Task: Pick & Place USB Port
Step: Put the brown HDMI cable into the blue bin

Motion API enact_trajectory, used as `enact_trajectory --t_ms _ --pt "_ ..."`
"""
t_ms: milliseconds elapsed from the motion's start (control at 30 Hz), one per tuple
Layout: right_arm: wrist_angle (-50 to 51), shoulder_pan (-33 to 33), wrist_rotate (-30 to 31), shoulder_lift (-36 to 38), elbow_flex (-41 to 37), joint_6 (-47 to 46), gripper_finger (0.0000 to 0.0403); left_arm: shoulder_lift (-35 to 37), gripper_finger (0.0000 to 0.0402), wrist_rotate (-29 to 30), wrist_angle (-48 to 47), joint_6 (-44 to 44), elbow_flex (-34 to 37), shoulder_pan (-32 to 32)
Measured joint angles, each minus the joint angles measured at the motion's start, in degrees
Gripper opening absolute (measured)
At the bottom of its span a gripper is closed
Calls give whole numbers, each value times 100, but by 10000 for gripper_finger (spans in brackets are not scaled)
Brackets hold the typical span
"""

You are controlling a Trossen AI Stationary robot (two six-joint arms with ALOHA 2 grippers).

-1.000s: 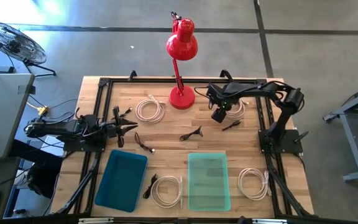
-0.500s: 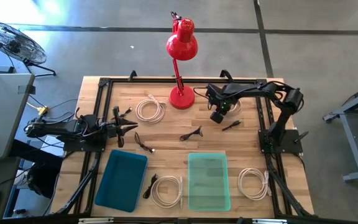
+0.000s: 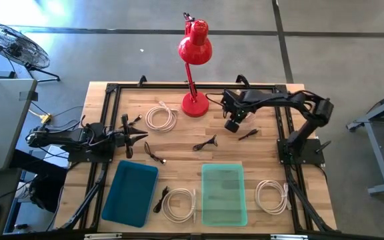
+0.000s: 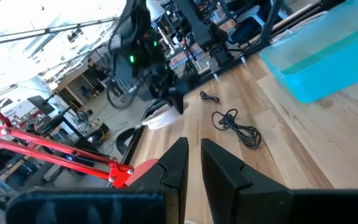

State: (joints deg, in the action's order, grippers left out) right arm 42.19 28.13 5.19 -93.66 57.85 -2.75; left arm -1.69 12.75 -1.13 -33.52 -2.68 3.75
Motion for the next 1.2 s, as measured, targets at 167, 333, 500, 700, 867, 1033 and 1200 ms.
enact_trajectory --t_ms 167,333,500,700,867,1033,1200 --pt "-157 -585 -799 950 13 38 11 0 42 -61 41 230 0 0" --pt "-1054 -1373 -1921 1739 19 156 11 2 42 -80 125 -43 0 0" --pt "-2130 -2089 -2540 1988 19 180 11 0 42 42 509 -476 0 0" --pt "-2858 -2661 -3010 1939 19 482 11 -135 42 -407 1184 -1107 0 0" --pt "-3047 -2879 -3076 1938 19 667 11 -491 42 -434 1672 -1260 0 0" --pt "-3047 -2932 -3084 1938 20 655 11 -965 42 -895 2290 -1113 0 0" --pt "-3038 -2971 -3100 1938 19 742 11 -1486 42 -1506 2916 -994 0 0"
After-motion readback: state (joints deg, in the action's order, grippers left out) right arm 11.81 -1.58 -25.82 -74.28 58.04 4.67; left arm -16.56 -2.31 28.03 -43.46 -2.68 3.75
